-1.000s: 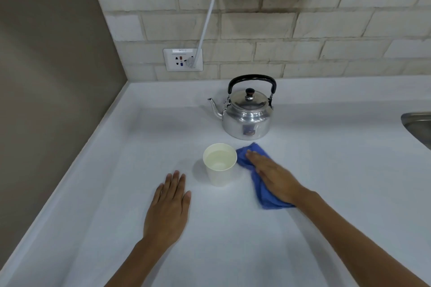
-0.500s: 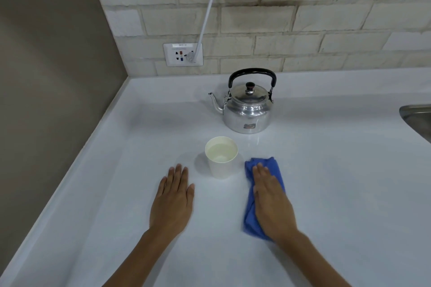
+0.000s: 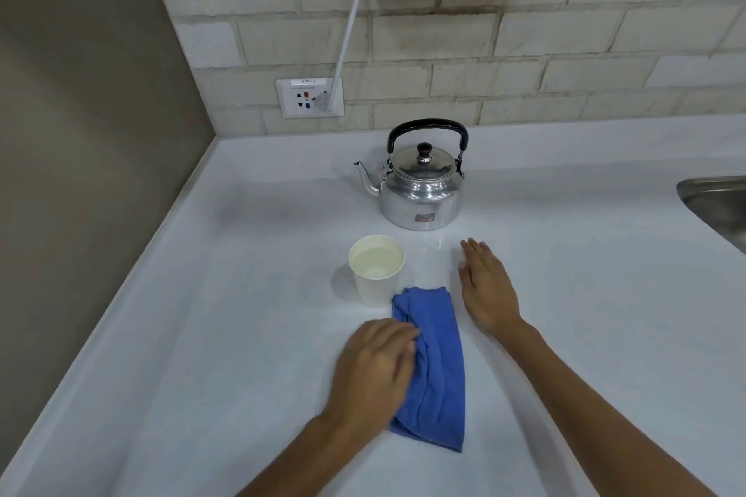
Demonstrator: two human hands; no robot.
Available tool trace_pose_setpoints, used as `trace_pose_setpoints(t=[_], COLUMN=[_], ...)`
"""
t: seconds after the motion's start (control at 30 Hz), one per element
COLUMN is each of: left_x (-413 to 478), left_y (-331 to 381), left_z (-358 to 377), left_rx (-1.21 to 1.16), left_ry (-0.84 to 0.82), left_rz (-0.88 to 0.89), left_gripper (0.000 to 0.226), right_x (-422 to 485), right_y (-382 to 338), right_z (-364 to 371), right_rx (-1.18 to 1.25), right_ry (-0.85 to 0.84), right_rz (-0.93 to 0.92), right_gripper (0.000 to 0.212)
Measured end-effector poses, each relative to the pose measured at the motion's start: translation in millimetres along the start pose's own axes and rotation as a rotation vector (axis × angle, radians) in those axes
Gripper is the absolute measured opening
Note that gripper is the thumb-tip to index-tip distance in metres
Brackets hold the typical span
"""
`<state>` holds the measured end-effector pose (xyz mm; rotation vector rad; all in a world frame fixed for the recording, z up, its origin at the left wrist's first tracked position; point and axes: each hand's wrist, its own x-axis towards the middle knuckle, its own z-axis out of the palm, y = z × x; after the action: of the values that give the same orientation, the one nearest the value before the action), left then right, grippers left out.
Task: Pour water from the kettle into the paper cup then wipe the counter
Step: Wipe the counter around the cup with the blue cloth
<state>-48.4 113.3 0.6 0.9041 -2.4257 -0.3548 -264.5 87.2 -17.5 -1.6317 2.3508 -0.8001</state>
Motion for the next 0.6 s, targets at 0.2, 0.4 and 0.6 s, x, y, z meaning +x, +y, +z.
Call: trace_pose_setpoints(t=[0.2,0.4,0.6], left_x=[21.9,-9.4,-56.0], left_y=[37.7,22.8,-43.3], left_z=[37.8,21.3,-19.7], left_rx=[0.377,0.422,0.438], left_ry=[-0.275,-0.434,-0.311], left_rz=[0.030,-0.046,-0.040], left_gripper=[0.045,0.059,0.055], right_x=[12.1,11.2,10.6], right_y=[11.3,11.5,13.4], right_z=[16.7,16.3,19.0], right_rx=[-0.235,-0.243,-0.245], right_ry=[-0.056,-0.077,-0.072], right_rz=[-0.011,-0.001,0.010], right_gripper=[0.047,0.047,0.048])
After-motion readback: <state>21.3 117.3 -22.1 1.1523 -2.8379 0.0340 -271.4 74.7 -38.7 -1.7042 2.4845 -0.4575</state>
